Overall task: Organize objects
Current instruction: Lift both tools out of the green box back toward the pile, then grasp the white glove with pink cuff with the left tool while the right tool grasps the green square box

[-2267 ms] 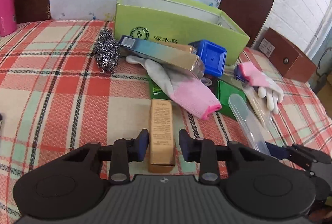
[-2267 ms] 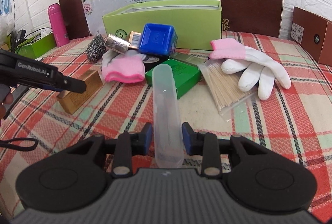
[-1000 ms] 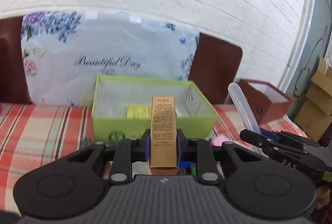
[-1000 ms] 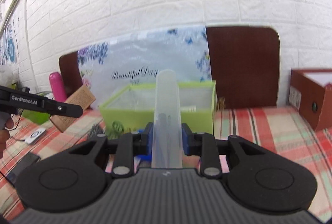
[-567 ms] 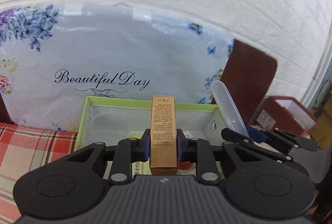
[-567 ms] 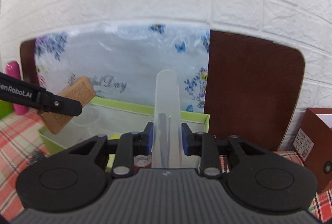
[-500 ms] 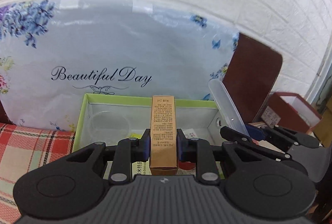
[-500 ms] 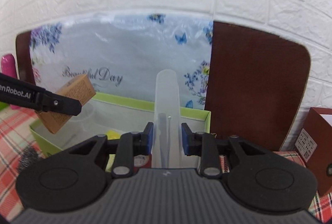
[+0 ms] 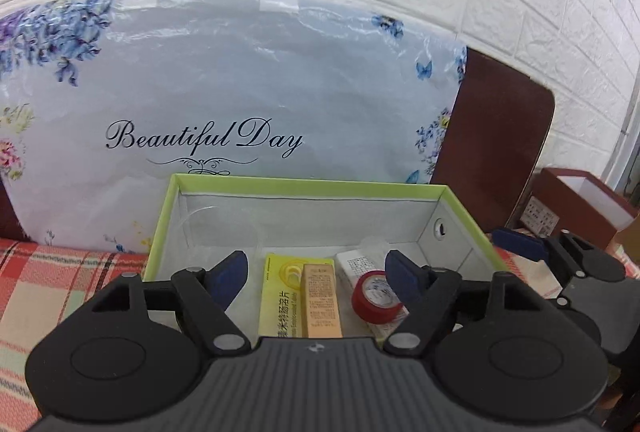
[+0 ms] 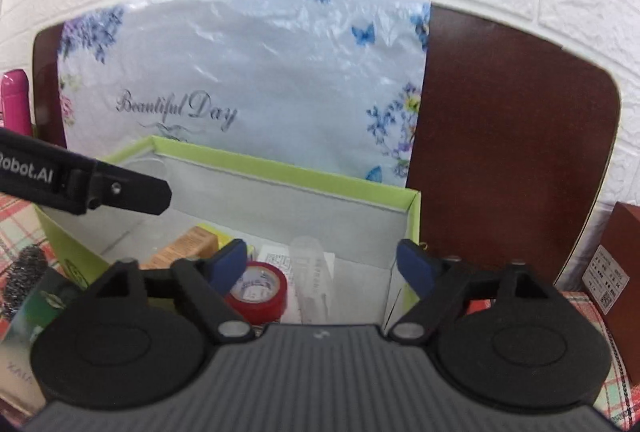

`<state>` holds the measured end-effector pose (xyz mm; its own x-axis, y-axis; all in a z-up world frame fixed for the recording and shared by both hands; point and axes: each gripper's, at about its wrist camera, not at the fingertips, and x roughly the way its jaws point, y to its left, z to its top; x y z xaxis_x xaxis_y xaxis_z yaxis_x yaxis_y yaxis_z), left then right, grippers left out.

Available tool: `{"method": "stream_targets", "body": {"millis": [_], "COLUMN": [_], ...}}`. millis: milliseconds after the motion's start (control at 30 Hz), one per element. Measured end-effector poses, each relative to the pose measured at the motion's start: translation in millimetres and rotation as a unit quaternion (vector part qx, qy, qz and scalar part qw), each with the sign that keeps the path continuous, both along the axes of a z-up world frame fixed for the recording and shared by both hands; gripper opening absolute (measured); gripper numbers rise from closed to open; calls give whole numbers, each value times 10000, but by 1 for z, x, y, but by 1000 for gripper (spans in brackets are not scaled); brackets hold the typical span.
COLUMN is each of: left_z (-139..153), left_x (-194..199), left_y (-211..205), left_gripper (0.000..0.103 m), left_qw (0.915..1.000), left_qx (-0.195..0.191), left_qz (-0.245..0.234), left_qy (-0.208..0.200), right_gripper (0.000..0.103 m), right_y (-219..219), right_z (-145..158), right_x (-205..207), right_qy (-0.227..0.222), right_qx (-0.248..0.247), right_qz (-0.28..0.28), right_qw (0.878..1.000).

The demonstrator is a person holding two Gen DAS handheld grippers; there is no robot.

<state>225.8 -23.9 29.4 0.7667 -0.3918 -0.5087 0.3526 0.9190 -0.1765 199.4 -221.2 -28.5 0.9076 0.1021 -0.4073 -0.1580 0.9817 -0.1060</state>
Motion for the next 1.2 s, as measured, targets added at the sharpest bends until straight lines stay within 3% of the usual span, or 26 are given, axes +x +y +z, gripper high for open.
{"method": "stream_targets", "body": {"millis": [100,233,433,633,833,1067,1133,1200], "left_z": [11,15,-14,-54,-74,-82,-90,-91], "left_x": [-17,-50,-102,-142,-163,-142,-133,-132], "left_y": [10,23,33,37,23,0,-1,1], "left_gripper": [81,85,86,86,86,84,62,14], "left_qw": [9997,9987,9965,9918,9915,9926,9907,9921], "left_qx": [-161,-438,-570,-509,-286,-221,-266,-158], "left_qz": [164,276,516,634,380,392,343,323], "left_qy": [48,10,340,984,1212,1130,1289,1198], "right_gripper": [98,103,103,103,89,82,81,80], "right_y": [-2,-21,-42,-37,-20,-13,-13,-10], "right_z": [11,23,15,-24,-46,-37,-36,-37], "right_x": [-24,-62,-127,-188,-228,-247,-250,-253], "right_qy": [-426,-604,-412,273,709,582,596,633], "right_qx": [-111,295,957,1160,997,914,921,895], "right_qz": [-258,-469,-838,-816,-536,-381,-332,-293], "right_qw": [9987,9966,9910,9895,9910,9934,9934,9935]}}
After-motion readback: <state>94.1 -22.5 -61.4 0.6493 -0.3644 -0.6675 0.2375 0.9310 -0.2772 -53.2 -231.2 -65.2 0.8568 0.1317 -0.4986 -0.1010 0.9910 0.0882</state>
